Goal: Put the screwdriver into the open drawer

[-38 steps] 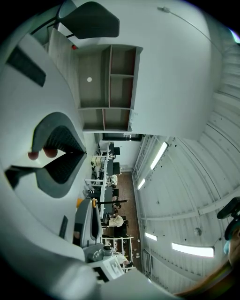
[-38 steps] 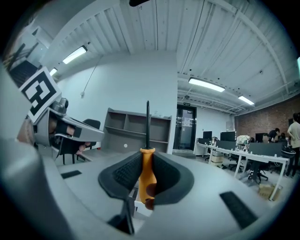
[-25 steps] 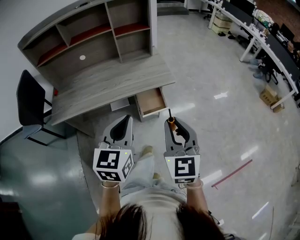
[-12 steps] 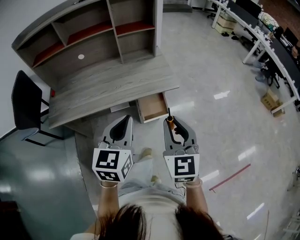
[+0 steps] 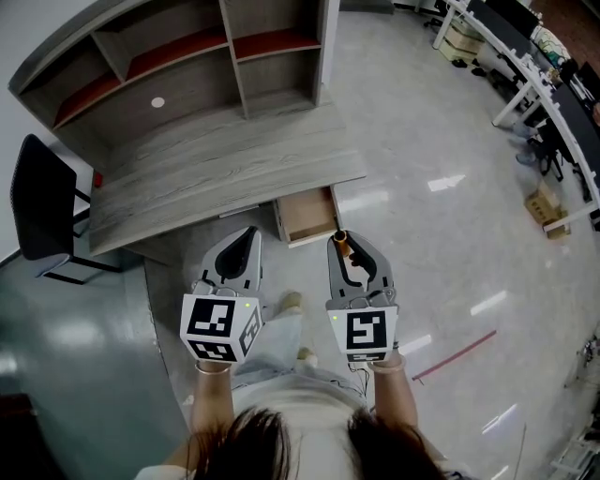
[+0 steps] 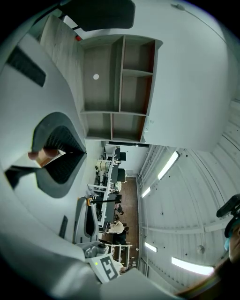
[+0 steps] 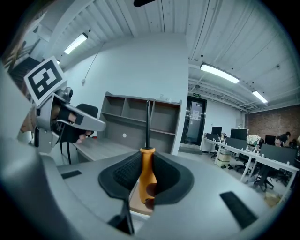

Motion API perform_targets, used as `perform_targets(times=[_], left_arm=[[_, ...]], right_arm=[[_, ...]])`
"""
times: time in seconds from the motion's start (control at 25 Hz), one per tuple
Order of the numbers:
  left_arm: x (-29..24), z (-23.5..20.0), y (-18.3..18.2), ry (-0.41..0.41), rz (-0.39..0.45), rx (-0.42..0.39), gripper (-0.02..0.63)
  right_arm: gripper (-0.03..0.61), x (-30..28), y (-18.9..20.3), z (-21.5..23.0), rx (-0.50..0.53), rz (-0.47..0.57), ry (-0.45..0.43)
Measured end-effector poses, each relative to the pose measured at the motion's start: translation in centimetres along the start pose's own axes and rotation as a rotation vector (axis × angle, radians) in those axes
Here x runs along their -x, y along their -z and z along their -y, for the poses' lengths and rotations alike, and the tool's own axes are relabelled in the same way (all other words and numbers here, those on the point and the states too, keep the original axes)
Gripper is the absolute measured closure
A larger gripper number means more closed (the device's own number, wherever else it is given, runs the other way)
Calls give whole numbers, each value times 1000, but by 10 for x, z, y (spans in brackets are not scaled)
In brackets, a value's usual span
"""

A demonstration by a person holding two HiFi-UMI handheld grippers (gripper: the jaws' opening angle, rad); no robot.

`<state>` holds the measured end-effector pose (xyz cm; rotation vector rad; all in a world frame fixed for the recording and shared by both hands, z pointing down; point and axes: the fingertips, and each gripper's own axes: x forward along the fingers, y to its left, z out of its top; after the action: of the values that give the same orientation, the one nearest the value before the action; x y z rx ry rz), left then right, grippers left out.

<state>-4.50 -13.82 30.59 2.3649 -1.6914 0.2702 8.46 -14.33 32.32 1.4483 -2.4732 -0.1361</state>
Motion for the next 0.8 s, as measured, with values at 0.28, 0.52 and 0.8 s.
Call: perform_targets(times=[0.28, 0.52, 0.8], left_arm=[[-27, -23, 8, -8, -28, 23, 598], [-52, -39, 17, -6, -53, 32, 598], [-81, -57, 26, -1, -88, 45, 598]], right_arm=[[494, -33, 18, 7, 28, -49, -14], [494, -59, 39, 14, 59, -91, -13], [494, -93, 67, 19, 70, -152, -26]])
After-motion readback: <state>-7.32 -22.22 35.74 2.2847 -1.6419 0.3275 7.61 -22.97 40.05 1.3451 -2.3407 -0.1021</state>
